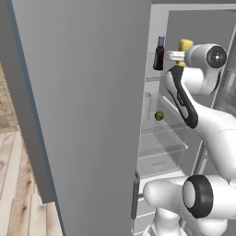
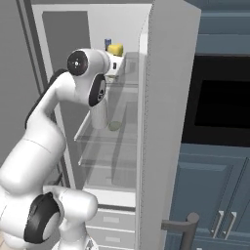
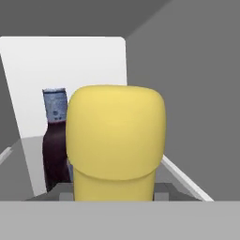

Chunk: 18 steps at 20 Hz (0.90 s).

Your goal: Place the condiment bottle and mustard from the counter to the top shelf of the fridge. If the existing items in the fridge are on the top shelf, move them to other shelves.

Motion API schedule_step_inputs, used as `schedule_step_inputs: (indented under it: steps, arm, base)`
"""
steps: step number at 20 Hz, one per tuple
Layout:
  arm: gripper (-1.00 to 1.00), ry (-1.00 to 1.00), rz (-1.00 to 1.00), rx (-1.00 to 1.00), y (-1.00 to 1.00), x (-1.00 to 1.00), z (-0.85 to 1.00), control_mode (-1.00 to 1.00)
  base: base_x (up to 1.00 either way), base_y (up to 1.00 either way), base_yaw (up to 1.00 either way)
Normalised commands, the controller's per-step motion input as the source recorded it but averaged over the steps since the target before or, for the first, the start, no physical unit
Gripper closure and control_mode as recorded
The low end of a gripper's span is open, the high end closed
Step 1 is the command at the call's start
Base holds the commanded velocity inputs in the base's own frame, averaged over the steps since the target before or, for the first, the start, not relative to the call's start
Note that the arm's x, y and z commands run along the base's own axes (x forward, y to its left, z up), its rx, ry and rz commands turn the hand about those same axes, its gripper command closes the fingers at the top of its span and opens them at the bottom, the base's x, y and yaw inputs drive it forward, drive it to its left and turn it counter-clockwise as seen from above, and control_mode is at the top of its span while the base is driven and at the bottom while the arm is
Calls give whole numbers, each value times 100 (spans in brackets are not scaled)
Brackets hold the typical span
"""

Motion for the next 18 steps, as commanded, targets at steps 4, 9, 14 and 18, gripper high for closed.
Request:
schedule_step_inputs:
  steps: [4,9,14,18]
  arm:
    - [100,0,3,0,-28,41,-1,-100]
    - [100,0,4,0,-15,33,-15,-100]
    - [100,0,2,0,-10,31,-6,-100]
    - [100,0,0,0,-2,11,-16,-100]
  base:
    - [0,0,0]
    - [0,0,0]
    - [0,0,0]
    - [0,0,0]
